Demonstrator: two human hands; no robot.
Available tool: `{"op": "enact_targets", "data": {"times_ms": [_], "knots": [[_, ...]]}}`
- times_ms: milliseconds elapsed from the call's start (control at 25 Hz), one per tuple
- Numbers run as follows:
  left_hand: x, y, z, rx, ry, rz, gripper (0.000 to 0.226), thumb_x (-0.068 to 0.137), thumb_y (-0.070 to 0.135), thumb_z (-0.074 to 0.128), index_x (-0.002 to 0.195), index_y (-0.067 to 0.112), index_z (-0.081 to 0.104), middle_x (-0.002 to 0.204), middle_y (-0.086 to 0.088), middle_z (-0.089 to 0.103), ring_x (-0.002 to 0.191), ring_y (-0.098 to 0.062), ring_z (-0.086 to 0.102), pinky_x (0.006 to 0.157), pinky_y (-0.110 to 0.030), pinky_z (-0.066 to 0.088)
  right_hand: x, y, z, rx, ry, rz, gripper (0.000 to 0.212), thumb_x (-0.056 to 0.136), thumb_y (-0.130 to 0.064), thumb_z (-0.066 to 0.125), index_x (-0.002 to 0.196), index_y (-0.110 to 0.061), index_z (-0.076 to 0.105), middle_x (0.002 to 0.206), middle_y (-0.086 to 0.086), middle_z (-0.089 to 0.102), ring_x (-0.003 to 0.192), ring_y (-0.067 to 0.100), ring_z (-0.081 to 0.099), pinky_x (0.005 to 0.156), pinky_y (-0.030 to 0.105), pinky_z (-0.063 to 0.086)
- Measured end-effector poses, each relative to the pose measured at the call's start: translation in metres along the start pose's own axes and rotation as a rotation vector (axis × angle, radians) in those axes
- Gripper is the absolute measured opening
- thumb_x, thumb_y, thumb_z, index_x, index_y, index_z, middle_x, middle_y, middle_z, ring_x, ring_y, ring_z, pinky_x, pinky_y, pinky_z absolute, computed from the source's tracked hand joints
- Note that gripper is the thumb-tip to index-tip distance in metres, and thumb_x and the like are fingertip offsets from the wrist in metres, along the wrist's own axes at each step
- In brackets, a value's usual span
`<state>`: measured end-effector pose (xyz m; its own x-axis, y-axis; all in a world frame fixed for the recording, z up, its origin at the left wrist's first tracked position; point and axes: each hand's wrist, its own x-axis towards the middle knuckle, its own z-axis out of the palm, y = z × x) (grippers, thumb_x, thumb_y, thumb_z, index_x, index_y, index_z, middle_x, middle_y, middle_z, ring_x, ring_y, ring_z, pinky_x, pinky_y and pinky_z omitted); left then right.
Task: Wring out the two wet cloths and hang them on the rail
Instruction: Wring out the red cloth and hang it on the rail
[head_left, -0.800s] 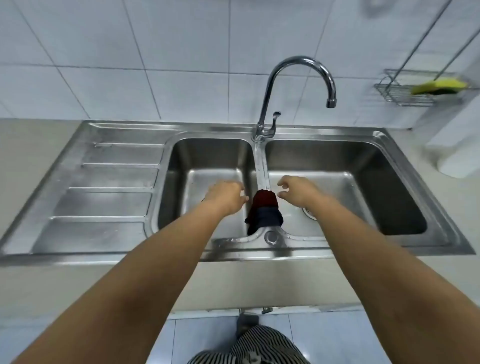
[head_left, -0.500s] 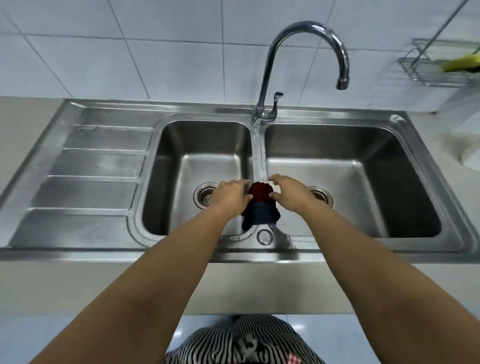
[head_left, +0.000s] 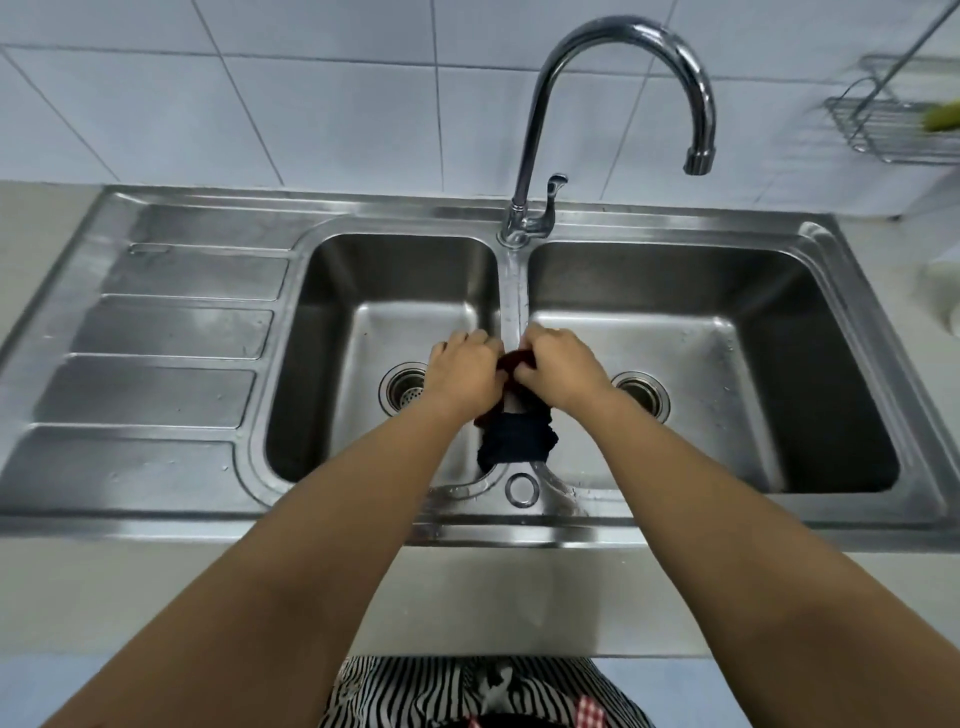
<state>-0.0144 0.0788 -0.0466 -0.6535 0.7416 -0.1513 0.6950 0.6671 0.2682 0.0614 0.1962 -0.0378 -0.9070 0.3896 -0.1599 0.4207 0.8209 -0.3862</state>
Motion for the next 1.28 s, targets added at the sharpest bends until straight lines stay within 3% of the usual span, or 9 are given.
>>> {"op": "enact_targets", "data": {"times_ms": [320,520,600,680,800,960,1080,1200,1280], "knots": [[-0.013,-0.022,-0.086,-1.175,0.076,-0.051,0.009,0.091,0.017,0.062,0.085,0.012,0.057,0.081,0.000,0.065,0.069,0.004,0.057,0.070,-0.010,0.042,0.003,-0.050,-0.079,0.710,0.063,0.086,0.021,0.082,-0.014,0.069,0.089,-0.016,0.049,0.080,0.002,0.056,0.070,0.013,0.051,0.063,0.019,0.042],[-0.025,-0.038,-0.114,-1.742,0.027,-0.192,0.038,0.097,0.030,0.049,0.107,-0.002,0.065,0.114,-0.027,0.067,0.106,-0.035,0.064,0.102,-0.046,0.047,-0.003,-0.075,-0.085,1.006,0.176,0.107,0.023,0.090,-0.041,0.058,0.091,-0.019,0.064,0.090,-0.007,0.063,0.079,0.010,0.054,0.080,0.028,0.044],[-0.028,-0.040,-0.122,-1.833,-0.025,-0.294,0.047,0.098,0.040,0.045,0.106,-0.001,0.067,0.101,-0.020,0.072,0.094,-0.032,0.070,0.094,-0.043,0.053,-0.004,-0.088,-0.068,1.125,0.152,0.194,0.038,0.093,-0.055,0.046,0.102,-0.023,0.063,0.095,-0.006,0.064,0.085,0.011,0.057,0.083,0.032,0.043],[-0.030,-0.039,-0.130,-1.882,-0.011,-0.401,0.045,0.098,0.043,0.045,0.090,0.003,0.065,0.074,-0.012,0.067,0.061,-0.023,0.067,0.070,-0.035,0.058,-0.007,-0.104,-0.044,1.277,-0.095,0.241,0.062,0.087,-0.071,0.036,0.112,-0.021,0.063,0.103,-0.001,0.069,0.095,0.016,0.064,0.089,0.036,0.047],[-0.030,-0.040,-0.134,-1.785,0.059,-0.536,0.042,0.099,0.043,0.045,0.080,0.007,0.058,0.065,-0.008,0.056,0.047,-0.019,0.057,0.048,-0.027,0.051,-0.016,-0.126,-0.018,1.486,-0.500,0.253,0.086,0.078,-0.082,0.030,0.122,-0.016,0.062,0.102,0.011,0.072,0.093,0.030,0.069,0.088,0.046,0.053],[-0.029,-0.066,-0.129,-1.566,-0.114,-0.477,0.042,0.102,0.039,0.038,0.087,0.007,0.061,0.086,-0.010,0.065,0.075,-0.020,0.061,0.075,-0.032,0.050,-0.015,-0.137,-0.010,1.450,-0.567,0.347,0.040,0.087,-0.050,0.061,0.100,-0.013,0.056,0.073,0.003,0.061,0.053,0.012,0.055,0.039,0.019,0.042],[-0.028,-0.091,-0.122,-1.154,-0.237,-0.271,0.027,0.099,0.017,0.042,0.108,0.009,0.066,0.111,-0.009,0.069,0.102,-0.023,0.064,0.099,-0.034,0.043,-0.006,-0.133,-0.011,1.483,-0.613,0.421,0.014,0.090,-0.015,0.056,0.080,-0.015,0.046,0.058,-0.005,0.048,0.039,0.003,0.039,0.029,0.012,0.024],[-0.027,-0.123,-0.111,-0.570,-0.075,0.021,0.064,0.088,-0.004,0.049,0.146,0.018,0.036,0.147,-0.008,0.044,0.135,-0.025,0.043,0.108,-0.030,0.034,0.000,-0.132,-0.019,1.726,-0.718,0.399,0.010,0.084,-0.011,0.052,0.078,-0.015,0.044,0.055,-0.006,0.044,0.034,0.002,0.035,0.026,0.011,0.021],[-0.030,-0.133,-0.106,-0.304,0.009,0.248,0.085,0.084,0.010,0.064,0.152,0.031,0.017,0.160,-0.003,0.021,0.146,-0.023,0.022,0.115,-0.033,0.022,0.004,-0.137,-0.026,1.836,-0.825,0.328,0.005,0.082,-0.013,0.053,0.082,-0.013,0.048,0.055,-0.005,0.044,0.033,0.003,0.035,0.024,0.013,0.024]]}}
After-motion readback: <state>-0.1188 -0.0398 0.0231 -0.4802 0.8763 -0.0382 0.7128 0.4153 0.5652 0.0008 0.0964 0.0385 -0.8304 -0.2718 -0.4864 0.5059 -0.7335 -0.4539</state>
